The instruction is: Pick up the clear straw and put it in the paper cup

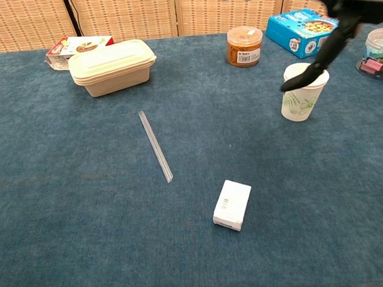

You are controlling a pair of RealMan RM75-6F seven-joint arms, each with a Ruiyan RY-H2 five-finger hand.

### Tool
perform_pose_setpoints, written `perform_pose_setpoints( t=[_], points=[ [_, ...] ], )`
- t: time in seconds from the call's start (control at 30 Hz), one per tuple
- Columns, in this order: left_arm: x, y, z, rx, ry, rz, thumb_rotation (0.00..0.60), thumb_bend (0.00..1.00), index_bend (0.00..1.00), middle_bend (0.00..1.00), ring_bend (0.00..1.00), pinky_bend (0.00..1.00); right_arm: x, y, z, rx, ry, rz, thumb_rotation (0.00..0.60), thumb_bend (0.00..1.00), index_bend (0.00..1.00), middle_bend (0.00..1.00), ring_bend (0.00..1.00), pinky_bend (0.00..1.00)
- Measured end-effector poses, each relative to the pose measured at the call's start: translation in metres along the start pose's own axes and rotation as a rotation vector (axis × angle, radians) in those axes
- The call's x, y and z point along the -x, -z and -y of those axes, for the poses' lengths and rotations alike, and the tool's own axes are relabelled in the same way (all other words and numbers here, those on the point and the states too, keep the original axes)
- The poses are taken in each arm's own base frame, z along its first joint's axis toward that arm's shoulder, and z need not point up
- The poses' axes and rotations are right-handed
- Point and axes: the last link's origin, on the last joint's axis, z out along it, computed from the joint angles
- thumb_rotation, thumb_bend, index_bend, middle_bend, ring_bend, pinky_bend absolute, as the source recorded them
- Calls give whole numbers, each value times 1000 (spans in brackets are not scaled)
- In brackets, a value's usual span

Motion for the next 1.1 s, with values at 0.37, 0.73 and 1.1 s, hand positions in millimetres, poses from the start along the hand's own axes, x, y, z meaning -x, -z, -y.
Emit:
perform_pose_setpoints(
  t=[0.37, 0.73, 1.1],
  points=[
    [1, -7, 0, -13, -2, 21, 600, 0, 0, 0, 0, 0, 40, -72, 38, -67, 52, 60, 600, 0, 0, 0, 0, 0],
    [4, -13, -1, -19, -11, 41, 600, 0, 0, 0, 0, 0, 82, -106, 79, -140, 133, 100, 600, 0, 0, 0, 0, 0],
    [5, -15, 0, -24, -6, 54, 600, 0, 0, 0, 0, 0, 105, -120, 101, -143, 190, 71, 600, 0, 0, 0, 0, 0]
  ],
)
